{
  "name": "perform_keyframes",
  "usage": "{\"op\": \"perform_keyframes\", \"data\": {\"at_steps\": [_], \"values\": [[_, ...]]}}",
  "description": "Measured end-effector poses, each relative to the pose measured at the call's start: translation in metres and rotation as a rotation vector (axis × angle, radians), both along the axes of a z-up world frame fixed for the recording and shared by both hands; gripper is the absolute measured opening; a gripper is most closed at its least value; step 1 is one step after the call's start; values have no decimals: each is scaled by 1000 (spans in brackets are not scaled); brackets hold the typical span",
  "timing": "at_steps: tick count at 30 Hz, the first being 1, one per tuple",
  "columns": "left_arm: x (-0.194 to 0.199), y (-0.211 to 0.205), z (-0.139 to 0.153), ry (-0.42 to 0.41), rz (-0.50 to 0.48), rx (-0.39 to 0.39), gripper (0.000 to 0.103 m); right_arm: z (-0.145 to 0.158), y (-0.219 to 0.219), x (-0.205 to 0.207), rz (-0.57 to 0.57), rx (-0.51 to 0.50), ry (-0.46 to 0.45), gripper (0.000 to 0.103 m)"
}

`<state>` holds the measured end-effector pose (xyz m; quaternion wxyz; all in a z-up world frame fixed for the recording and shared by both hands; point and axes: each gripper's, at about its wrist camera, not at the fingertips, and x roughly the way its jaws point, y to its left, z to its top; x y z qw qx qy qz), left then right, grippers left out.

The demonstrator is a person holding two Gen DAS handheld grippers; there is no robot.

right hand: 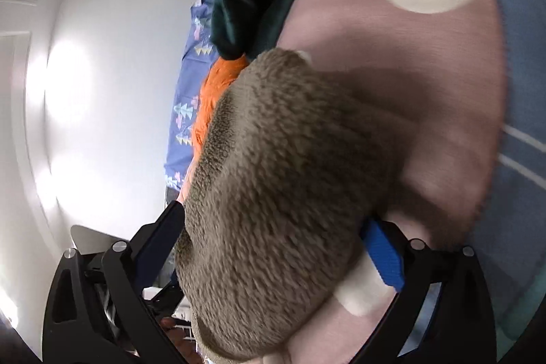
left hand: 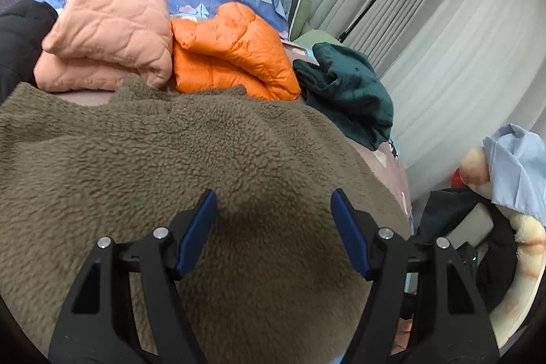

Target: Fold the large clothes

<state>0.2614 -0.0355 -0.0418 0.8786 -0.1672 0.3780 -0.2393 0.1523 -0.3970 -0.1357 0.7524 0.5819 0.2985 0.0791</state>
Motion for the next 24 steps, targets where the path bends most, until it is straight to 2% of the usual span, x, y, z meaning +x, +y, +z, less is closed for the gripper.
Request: {"op": "perform_keyframes", "data": {"at_steps": [4,7,10,13,15,17,19,24], "values": [[15,-5,-21,55,-45,-31,69,-4,2,18,-37,-29,35,102],[30,-3,-46,118,-60,-42,70,0,6,17,-67,-56,23,102],[36,-1,-58,95,-84,-53,70,10,15,10,-76,-92,-18,102],[41,8,-62,109,-95,-114,70,17,25,18,-15,-171,-14,102],[45,15,-65,121,-95,-151,67,3,22,20,16,-108,14,102],[48,19,-69,122,-80,-150,58,-9,16,16,5,-65,39,95],[49,19,-71,113,-79,-150,58,-7,12,9,-32,-50,15,95],[48,17,-71,98,-86,-132,58,-4,-2,24,-95,-29,47,98]]}}
